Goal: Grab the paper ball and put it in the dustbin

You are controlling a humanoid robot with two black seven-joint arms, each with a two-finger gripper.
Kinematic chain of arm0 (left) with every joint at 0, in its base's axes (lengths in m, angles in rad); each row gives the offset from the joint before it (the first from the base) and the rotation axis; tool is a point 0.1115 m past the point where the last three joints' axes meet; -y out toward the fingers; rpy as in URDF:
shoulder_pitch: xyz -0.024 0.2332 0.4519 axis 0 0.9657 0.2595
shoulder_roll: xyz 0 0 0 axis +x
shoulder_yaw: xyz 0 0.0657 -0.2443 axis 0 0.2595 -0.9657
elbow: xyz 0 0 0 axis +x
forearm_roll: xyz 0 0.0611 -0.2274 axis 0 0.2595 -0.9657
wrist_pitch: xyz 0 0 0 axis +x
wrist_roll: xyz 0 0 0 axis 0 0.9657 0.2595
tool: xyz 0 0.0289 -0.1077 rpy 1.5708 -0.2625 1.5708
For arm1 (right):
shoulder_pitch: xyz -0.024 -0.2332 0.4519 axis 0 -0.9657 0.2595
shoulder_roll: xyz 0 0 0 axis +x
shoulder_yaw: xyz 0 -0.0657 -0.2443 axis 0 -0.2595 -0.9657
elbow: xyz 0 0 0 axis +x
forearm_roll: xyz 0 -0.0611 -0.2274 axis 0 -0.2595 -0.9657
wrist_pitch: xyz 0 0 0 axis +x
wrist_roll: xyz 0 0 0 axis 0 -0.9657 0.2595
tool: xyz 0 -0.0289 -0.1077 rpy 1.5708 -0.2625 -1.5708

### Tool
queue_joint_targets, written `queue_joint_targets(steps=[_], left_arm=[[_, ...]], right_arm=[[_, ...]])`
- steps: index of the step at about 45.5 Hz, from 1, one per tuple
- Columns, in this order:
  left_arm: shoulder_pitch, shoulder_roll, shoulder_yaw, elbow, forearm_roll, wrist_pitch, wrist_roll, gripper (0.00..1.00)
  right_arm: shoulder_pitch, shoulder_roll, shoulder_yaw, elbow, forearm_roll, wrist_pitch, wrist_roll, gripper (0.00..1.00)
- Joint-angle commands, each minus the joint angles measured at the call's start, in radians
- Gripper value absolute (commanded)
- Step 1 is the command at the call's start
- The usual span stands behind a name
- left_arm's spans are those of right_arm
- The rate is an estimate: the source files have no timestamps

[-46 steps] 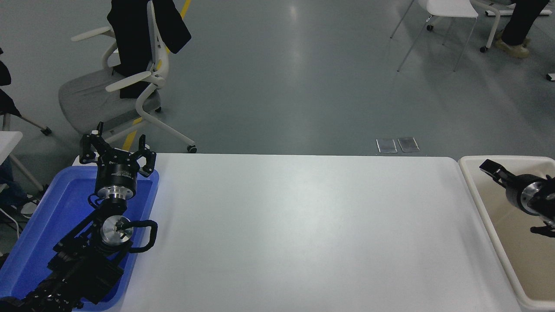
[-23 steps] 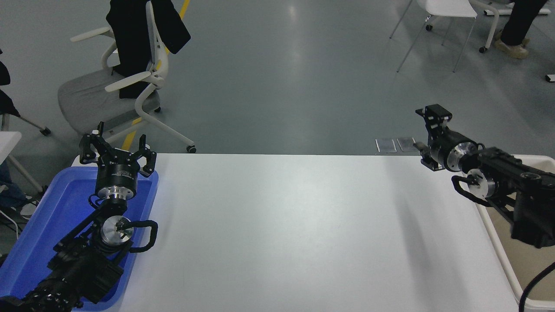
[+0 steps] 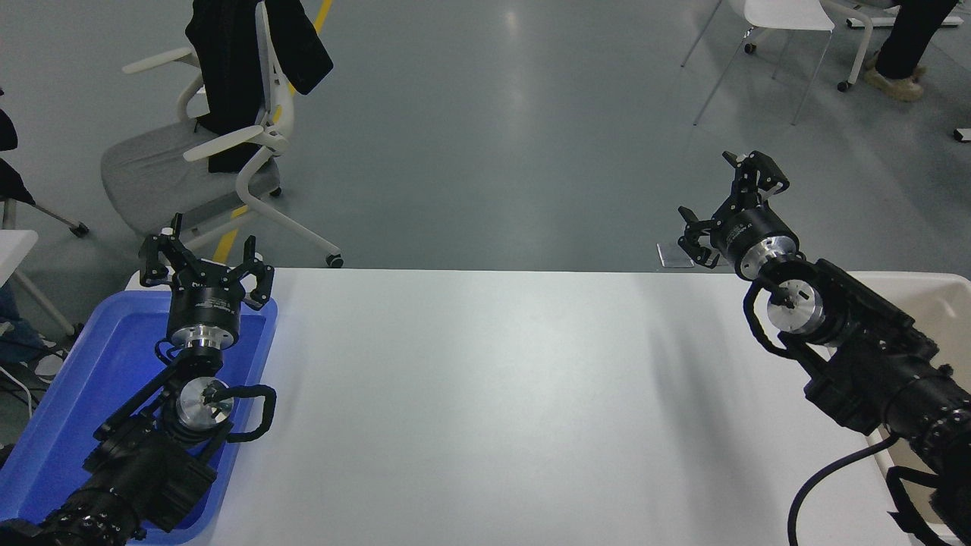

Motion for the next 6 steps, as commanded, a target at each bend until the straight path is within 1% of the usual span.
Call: queue_joint_targets(steps=[1, 6], left_arm=[[0.0, 0.001, 0.0, 0.0, 0.0, 0.0, 0.0, 0.99], [0.0, -0.001, 0.0, 0.001, 0.0, 0.0, 0.0, 0.99]], right_arm=[[-0.046, 0.028, 0.029, -0.015, 0.055, 0.054, 0.037, 1.0], [-0.066, 0.031, 0.029, -0.015, 0.058, 0.072, 0.04, 1.0]])
